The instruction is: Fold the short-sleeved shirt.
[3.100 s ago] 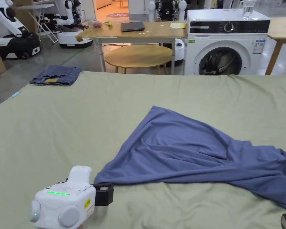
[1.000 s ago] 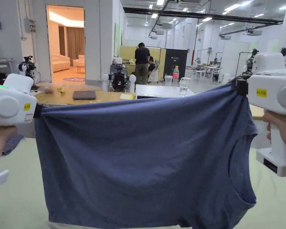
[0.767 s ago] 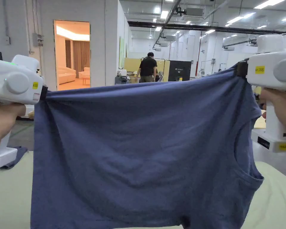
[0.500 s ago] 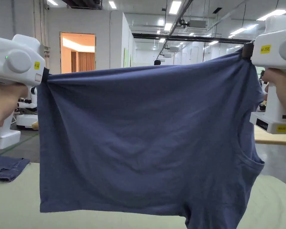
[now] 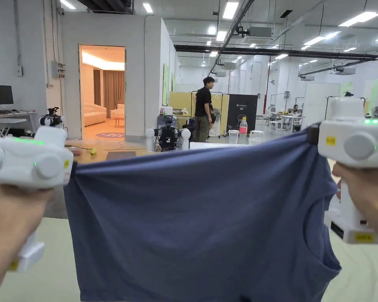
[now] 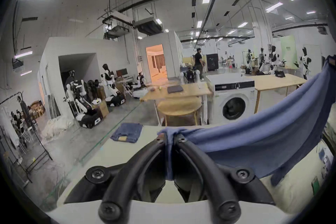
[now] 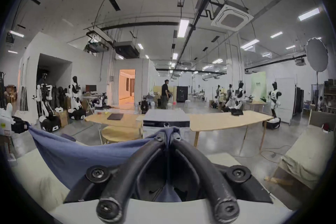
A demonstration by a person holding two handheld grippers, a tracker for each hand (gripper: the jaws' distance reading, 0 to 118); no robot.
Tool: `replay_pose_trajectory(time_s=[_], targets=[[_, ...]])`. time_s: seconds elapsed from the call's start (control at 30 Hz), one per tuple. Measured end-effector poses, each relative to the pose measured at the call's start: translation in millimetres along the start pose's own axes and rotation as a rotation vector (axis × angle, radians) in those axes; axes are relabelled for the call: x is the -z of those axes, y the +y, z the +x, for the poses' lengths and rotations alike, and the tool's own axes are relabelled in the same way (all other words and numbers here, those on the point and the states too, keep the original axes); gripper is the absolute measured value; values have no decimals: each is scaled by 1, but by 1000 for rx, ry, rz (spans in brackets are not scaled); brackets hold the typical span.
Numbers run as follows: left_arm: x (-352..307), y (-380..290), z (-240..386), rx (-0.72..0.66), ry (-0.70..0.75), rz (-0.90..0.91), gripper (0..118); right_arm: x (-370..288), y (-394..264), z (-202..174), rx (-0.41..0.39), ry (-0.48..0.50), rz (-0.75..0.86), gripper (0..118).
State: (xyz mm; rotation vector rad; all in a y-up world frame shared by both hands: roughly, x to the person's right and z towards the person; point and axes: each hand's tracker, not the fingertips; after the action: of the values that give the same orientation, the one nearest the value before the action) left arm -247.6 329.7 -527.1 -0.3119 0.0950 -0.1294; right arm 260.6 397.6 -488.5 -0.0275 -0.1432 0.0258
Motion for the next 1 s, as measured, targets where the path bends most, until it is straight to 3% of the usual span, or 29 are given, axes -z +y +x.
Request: replay_pose_trajectory(time_s=[0.1, 0.27, 0.43, 0.6, 0.73, 0.83, 0.9, 0.93, 0.97, 1.0], targets=[[-4, -23, 7, 19, -6, -39, 0, -16, -15, 1, -57, 5, -12, 0], [-56, -47, -2, 32, -45, -2, 0, -80, -25, 17, -28, 52, -5, 0], [-137, -124, -11, 4, -120, -11, 0, -180, -104, 31, 44, 68, -69, 0], [-196, -259, -13, -58, -157, -174, 0, -265, -241, 35, 14, 69, -279, 0], [-223, -368, -15, -81, -156, -339, 0, -323, -357, 25, -94, 110, -537, 0], [-235, -404, -14, -50, -141, -389, 0, -344, -407, 24, -11, 111, -718, 0], [-242, -405, -14, -41, -143, -372, 5, -351, -410, 25, 13, 91, -737, 2], [-249, -399, -13, -38, -134, -353, 21, -352, -404, 25, 29, 92, -733, 11], [-255, -389, -12, -35, -116, -321, 44, -355, -395, 24, 55, 94, -711, 34], [-263, -380, -8, -35, -113, -292, 82, -359, -382, 19, 77, 91, -663, 85]])
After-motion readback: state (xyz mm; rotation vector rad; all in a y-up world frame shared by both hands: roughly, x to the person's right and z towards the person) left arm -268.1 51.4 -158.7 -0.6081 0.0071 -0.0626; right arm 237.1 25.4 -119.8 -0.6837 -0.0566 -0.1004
